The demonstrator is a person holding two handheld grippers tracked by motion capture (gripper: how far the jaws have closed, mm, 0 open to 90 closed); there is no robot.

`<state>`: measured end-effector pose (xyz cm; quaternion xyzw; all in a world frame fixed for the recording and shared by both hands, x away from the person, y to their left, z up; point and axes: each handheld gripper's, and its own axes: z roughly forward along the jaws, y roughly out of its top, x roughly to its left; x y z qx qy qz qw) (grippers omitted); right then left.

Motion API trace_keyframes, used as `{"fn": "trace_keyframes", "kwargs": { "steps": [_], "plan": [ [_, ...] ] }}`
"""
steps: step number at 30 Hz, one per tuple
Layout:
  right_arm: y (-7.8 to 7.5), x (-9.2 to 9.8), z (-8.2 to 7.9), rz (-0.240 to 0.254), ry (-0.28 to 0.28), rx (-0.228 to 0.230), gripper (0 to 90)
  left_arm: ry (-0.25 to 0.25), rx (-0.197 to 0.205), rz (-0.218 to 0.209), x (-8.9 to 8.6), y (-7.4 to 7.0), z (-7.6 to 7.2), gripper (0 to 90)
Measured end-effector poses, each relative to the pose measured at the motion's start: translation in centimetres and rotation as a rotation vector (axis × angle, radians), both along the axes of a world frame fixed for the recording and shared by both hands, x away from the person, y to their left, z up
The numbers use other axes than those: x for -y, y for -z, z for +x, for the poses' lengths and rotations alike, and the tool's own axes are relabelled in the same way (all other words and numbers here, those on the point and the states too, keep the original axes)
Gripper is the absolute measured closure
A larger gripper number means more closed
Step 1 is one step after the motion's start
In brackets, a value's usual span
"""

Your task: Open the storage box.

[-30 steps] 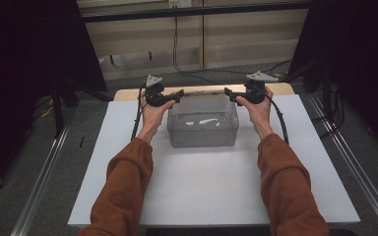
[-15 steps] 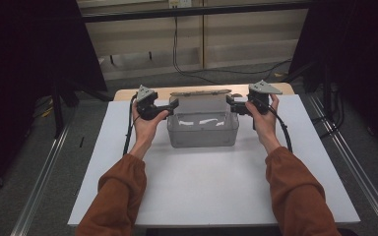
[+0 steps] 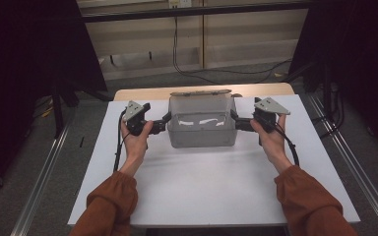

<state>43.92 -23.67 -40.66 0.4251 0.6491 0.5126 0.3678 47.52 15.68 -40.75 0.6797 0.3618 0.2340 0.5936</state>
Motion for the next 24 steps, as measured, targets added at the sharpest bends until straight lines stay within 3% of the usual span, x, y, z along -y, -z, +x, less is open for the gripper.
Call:
{"fn": "trace_keyframes", "kwargs": {
  "steps": [5, 8, 11, 13, 16, 21, 24],
  "plan": [
    [0.0, 0.7, -2.2, 0.008, 0.032, 0.028, 0.0, -0.014, 0.033, 0.012, -0.8, 0.0, -2.1, 3.6],
    [0.1, 1.0, -3.6, 0.045, 0.042, 0.029, 0.0, -0.026, 0.034, 0.024, -1.4, 0.2, -3.2, 3.6],
    [0.3, 1.2, -4.8, 0.011, 0.062, 0.049, 0.0, -0.034, 0.038, 0.014, -2.0, 0.5, -4.5, 3.6],
    [0.6, 1.6, -5.6, 0.015, 0.071, 0.049, 0.0, -0.035, 0.046, 0.028, -2.4, 0.8, -5.5, 3.6],
    [1.0, 2.3, -6.7, 0.012, 0.088, 0.051, 0.0, -0.049, 0.04, 0.003, -2.8, 1.2, -6.8, 3.2],
    [1.6, 3.1, -8.7, 0.007, 0.108, 0.064, 0.0, -0.076, 0.062, 0.034, -3.3, 1.8, -9.4, 2.8],
    [1.9, 3.5, -9.8, 0.01, 0.112, 0.071, 0.0, -0.095, 0.047, 0.034, -3.9, 2.0, -10.5, 2.7]
  ]
}}
